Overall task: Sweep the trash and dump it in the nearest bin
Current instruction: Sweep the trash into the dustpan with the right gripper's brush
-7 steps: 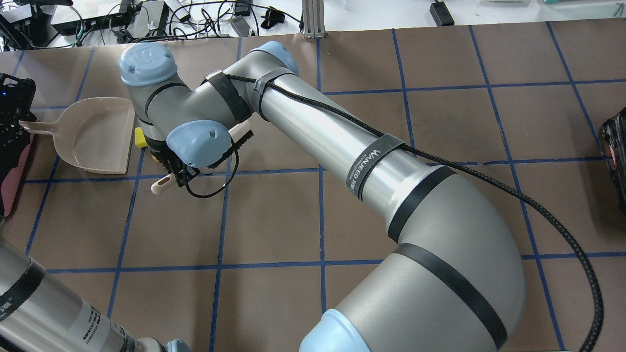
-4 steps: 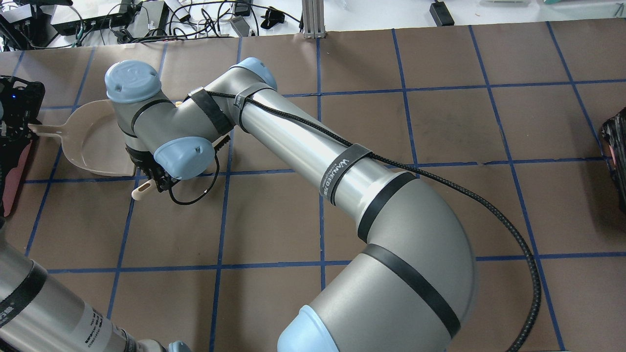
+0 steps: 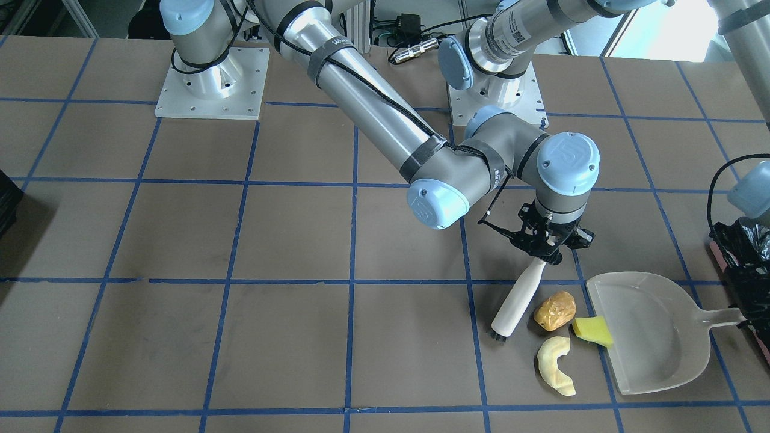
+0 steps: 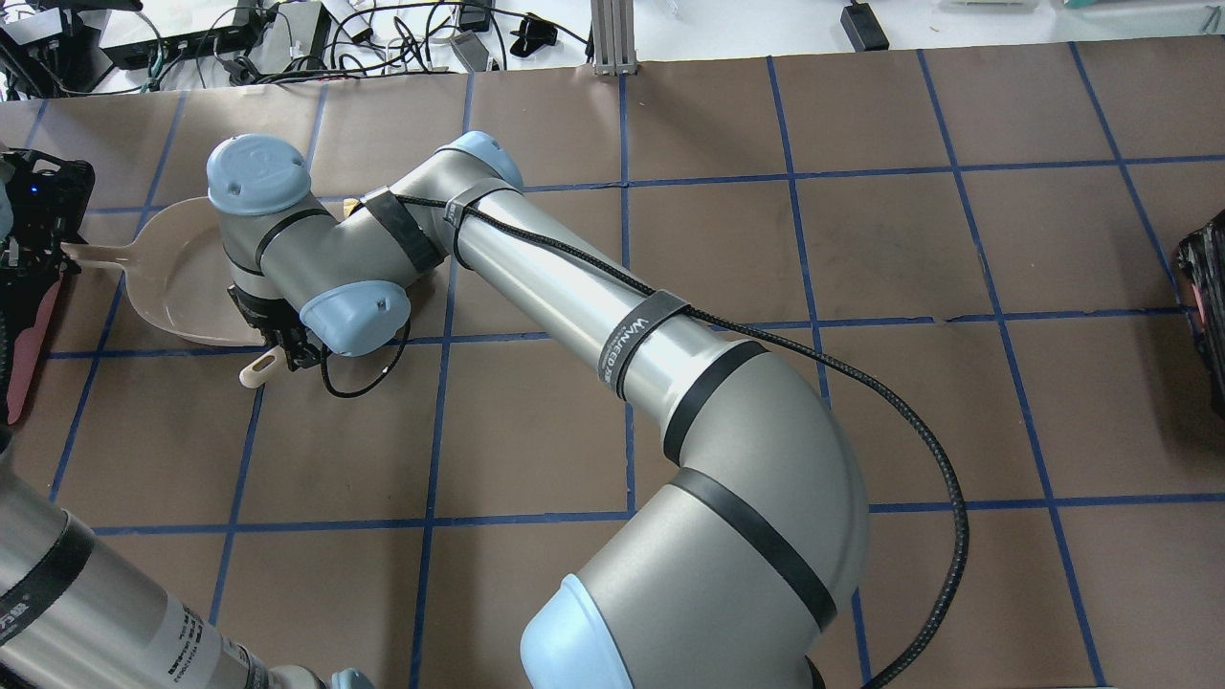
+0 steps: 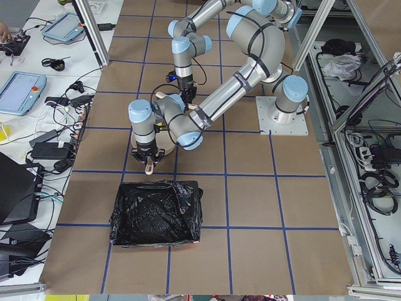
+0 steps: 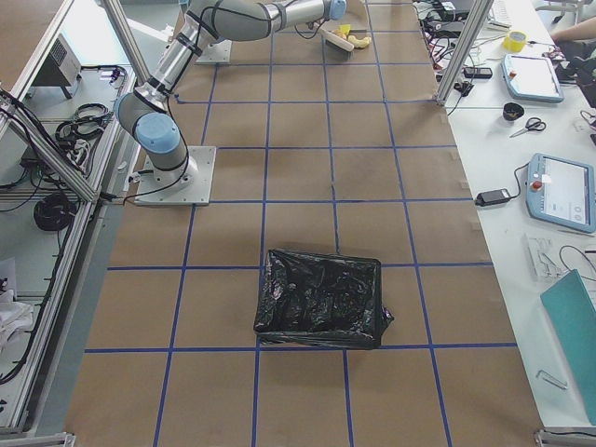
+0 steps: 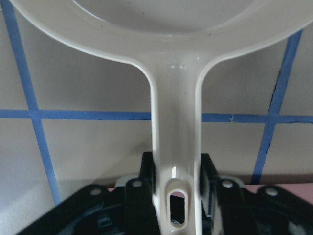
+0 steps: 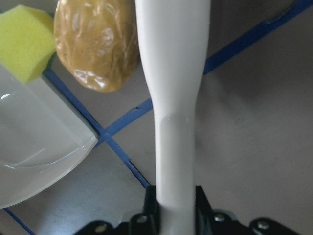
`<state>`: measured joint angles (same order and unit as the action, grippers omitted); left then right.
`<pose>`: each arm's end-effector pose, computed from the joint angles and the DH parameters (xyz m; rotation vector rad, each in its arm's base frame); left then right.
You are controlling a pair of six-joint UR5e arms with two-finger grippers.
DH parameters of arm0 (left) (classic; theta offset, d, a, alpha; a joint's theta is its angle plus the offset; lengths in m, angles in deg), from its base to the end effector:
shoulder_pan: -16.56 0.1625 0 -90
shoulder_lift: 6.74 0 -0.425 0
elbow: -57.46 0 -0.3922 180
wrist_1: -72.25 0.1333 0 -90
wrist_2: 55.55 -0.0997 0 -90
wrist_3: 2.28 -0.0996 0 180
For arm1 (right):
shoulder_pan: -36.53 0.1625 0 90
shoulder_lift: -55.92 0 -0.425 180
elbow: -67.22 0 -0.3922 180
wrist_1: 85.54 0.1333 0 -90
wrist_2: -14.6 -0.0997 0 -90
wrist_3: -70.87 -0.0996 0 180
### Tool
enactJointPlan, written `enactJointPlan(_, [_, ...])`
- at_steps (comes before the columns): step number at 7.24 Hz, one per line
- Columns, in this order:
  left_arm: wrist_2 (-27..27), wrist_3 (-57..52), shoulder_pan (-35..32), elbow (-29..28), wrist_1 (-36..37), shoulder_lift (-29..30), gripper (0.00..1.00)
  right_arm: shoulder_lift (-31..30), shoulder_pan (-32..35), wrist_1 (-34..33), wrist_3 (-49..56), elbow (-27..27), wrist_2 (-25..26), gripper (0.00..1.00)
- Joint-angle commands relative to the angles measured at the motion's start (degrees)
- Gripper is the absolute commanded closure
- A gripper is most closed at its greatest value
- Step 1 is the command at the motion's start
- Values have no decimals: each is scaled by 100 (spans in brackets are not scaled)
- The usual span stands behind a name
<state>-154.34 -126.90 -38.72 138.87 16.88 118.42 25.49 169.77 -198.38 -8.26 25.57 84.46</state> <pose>0.3062 -0.6492 0.2511 2.0870 2.1134 0.1871 0.7165 -0.5173 0.2299 0.8091 2.6615 0.2964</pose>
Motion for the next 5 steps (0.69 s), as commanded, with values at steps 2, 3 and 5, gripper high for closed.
enactJointPlan(2, [-9,26,-1,7,0,-1,100,265,0,-28,1692,288,-586,100])
enactJointPlan(3, [-9,26,-1,7,0,-1,100,309,0,-36,2299,376,-918,100])
enactJointPlan(5, [0,26,-1,7,0,-1,100,415,0,-36,3800,421,-1140,100])
